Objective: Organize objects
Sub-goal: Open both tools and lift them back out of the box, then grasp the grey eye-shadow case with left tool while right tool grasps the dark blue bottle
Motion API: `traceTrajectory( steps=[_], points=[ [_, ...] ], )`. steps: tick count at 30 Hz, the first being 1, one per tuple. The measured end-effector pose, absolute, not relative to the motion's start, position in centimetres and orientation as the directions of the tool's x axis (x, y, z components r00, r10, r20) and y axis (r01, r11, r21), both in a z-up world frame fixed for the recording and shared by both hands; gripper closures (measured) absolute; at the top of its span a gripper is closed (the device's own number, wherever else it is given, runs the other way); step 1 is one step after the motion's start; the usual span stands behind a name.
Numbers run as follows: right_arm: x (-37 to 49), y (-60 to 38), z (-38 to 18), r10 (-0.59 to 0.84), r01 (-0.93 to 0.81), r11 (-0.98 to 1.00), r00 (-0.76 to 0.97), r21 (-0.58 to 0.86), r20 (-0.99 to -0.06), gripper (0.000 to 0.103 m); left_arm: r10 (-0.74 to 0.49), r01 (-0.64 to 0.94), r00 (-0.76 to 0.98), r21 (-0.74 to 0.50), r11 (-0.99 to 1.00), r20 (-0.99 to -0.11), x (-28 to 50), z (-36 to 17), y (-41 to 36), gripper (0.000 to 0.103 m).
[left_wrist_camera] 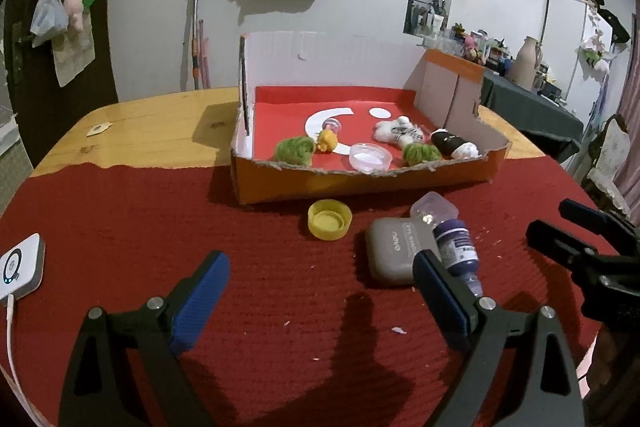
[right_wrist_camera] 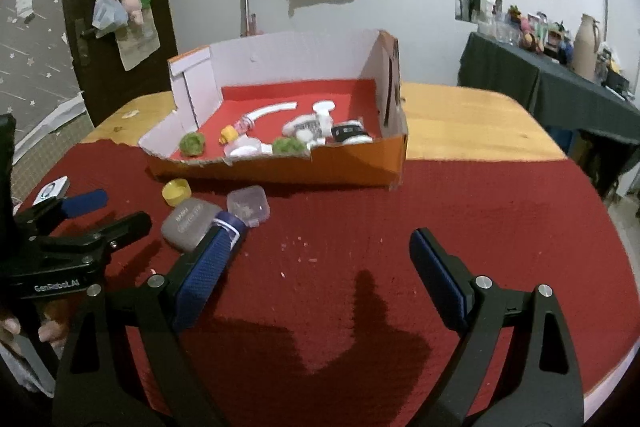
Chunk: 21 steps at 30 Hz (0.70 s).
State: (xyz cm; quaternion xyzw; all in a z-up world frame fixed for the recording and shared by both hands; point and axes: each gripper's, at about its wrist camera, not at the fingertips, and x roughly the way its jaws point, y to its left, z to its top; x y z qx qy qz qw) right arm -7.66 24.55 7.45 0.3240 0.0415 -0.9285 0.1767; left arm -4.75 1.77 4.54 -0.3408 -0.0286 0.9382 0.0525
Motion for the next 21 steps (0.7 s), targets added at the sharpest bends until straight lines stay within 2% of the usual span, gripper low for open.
traceTrajectory(
  steps=[11,21],
  points=[
    [-7.9,24.5,6.3,-0.31,0.358,-0.932,-0.699,0.06,-0.645,0.011,0.129,-0.083,-0.735,-0.1,-0.991,-0.666,-5.1,4.0,1.6,0.008],
    [-7.8,22.0,5.4,-0.421,0.452,-0.88,-0.594,0.149,-0.686,0.011,0.112,-0.046,-0.736,-0.115,-0.992,-0.667,-5.1,5.3,-0.9,0.006]
  ],
)
